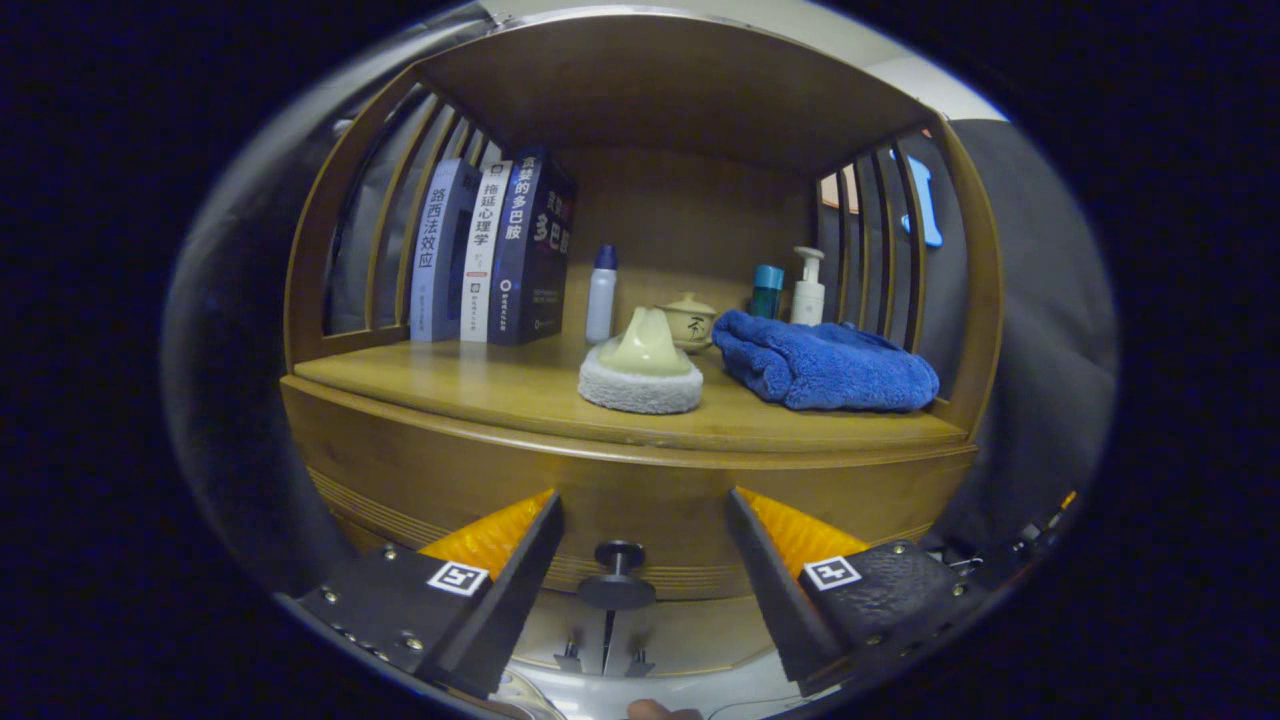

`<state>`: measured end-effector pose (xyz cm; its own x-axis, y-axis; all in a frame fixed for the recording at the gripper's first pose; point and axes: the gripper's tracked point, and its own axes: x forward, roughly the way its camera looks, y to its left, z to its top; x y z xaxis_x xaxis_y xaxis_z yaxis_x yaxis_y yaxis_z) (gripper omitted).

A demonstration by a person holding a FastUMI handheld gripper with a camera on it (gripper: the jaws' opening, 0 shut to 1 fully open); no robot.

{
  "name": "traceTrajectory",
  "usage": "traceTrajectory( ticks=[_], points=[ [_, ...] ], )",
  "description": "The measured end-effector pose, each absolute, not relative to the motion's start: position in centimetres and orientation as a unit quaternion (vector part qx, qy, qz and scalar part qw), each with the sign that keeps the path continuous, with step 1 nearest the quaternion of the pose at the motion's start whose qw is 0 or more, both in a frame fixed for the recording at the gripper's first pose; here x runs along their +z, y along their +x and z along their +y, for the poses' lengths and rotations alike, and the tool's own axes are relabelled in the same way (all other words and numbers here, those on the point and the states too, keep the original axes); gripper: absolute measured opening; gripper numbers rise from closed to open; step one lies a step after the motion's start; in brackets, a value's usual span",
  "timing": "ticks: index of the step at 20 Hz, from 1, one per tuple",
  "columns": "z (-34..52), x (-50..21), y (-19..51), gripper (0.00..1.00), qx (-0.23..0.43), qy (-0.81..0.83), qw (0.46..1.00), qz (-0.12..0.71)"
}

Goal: Pull open the drawer, take out the items inside it, and place them on the countertop above the cabinet.

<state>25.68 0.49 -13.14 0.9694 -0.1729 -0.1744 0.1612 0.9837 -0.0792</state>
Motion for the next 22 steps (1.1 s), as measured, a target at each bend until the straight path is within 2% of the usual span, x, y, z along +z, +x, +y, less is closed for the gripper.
traceTrajectory(
  ticks=[12, 15, 22],
  points=[
    [0.5, -13.1, 25.7, 0.99, -0.082, -0.031, 0.992, 0.089],
    [0.6, -12.8, 25.5, 0.99, -0.059, -0.008, 0.994, 0.09],
    [-2.8, -7.2, 23.5, 0.98, -0.029, -0.008, 0.998, 0.047]
  ],
)
